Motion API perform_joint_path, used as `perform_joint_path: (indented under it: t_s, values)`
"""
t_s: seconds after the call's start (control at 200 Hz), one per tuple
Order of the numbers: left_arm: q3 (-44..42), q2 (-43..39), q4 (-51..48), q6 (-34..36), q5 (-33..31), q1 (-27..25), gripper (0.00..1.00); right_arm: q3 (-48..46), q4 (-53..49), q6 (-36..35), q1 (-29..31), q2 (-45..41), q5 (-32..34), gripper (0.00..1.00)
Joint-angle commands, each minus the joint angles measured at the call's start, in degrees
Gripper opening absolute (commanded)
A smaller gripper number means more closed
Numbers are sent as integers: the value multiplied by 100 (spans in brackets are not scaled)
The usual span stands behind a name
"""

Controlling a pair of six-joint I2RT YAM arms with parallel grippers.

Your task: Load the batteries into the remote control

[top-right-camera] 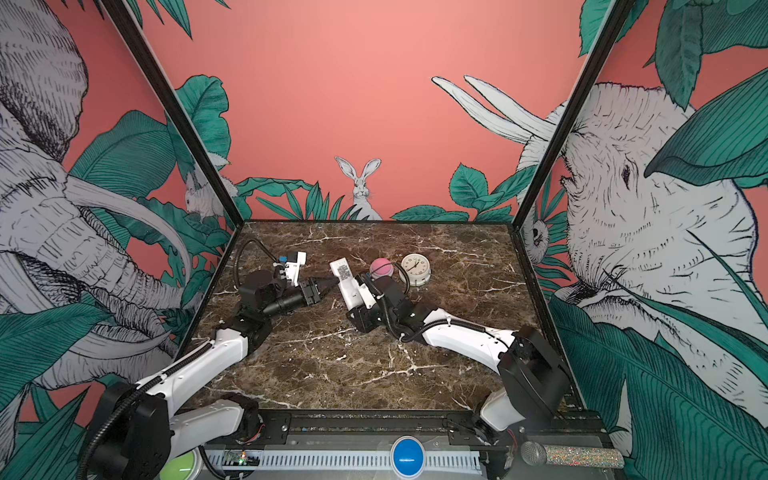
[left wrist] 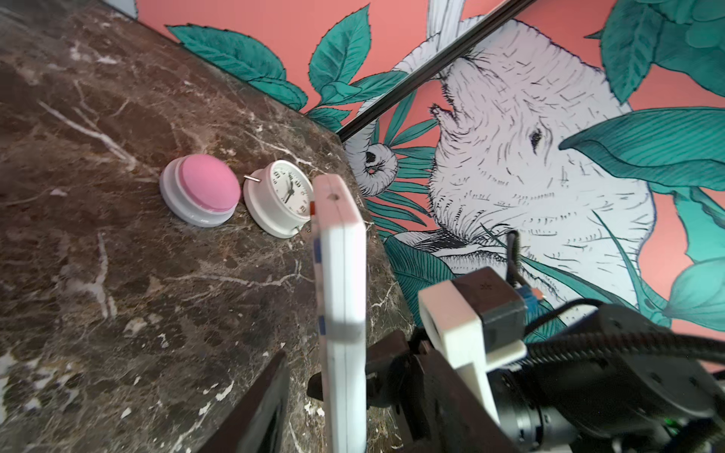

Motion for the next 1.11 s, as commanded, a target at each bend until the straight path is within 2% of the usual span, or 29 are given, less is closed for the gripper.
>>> perform_joint_path:
  t_s: [0.0,0.205,0.39,0.565,0.76,0.915,1.1]
  values:
    - [238,-268,130,208,434,-11,62,-94,853,-123,-142,-369,-710,12]
    - [431,-424,267,235,810,-10,83,-187,1187,-223,-230,-627,-1405,13]
    - [565,-528,356,222,1046,-7,99,-443,2127,66,-293,-828,-1987,13]
    - [588,-587,875,-75,1360,-16,99,-742,3172,502,-299,-865,-2328,14]
    - [621,-627,1201,-220,1651,-10,98,-825,3846,826,-294,-722,-2691,14]
    - [634,-633,1288,-230,1781,-10,94,-819,4280,1044,-294,-606,-2998,15]
    - [605,-519,1661,-444,1869,-12,84,-737,4594,1312,-294,-389,-3450,14]
